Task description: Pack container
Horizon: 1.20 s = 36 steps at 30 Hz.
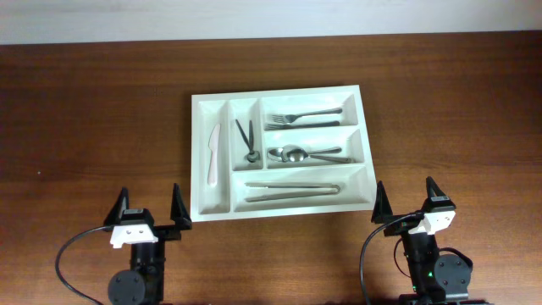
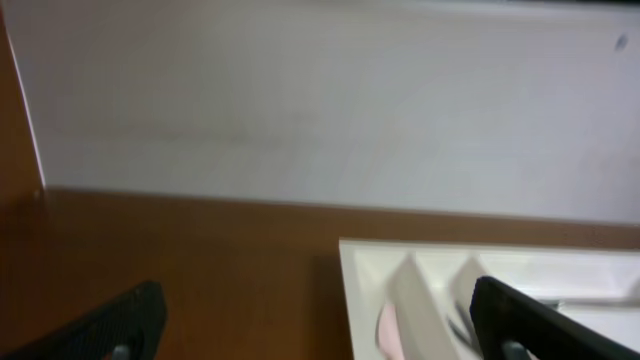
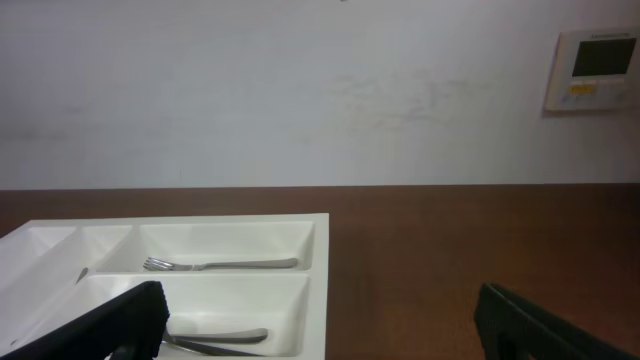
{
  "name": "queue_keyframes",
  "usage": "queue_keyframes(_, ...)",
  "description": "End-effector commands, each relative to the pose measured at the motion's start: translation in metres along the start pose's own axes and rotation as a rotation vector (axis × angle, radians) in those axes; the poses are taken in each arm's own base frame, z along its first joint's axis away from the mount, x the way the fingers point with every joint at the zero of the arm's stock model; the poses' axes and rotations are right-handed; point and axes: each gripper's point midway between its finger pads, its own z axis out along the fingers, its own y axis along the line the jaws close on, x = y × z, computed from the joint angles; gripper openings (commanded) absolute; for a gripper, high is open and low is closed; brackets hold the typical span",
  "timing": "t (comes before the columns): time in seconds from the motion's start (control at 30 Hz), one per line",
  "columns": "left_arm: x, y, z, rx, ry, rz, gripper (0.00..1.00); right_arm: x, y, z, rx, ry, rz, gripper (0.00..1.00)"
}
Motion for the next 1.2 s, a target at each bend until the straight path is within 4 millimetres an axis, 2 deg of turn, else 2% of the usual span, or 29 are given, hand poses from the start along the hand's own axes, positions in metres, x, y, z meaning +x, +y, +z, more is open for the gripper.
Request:
queue_keyframes(0.0, 0.022, 0.0, -0.001, 0.006, 0.079, 0.007, 0.99, 0.0, -0.005, 0.0, 0.027, -0.008, 0.007, 0.99)
queue_keyframes(0.07, 0.041, 0.0, -0.003, 0.01, 0.156, 0.011, 0.99, 0.0, -0.005, 0.0, 0.027, -0.008, 0.007, 0.99)
queue_keyframes(0.13, 0.042, 0.0, -0.003, 0.009, 0.162, 0.012, 0.99, 0.0, -0.005, 0.0, 0.027, -0.008, 0.007, 0.99)
queue_keyframes(1.17, 0.042, 0.0, -0.003, 0.009, 0.16, 0.012, 0.99, 0.0, -0.005, 0.0, 0.027, -0.008, 0.007, 0.99)
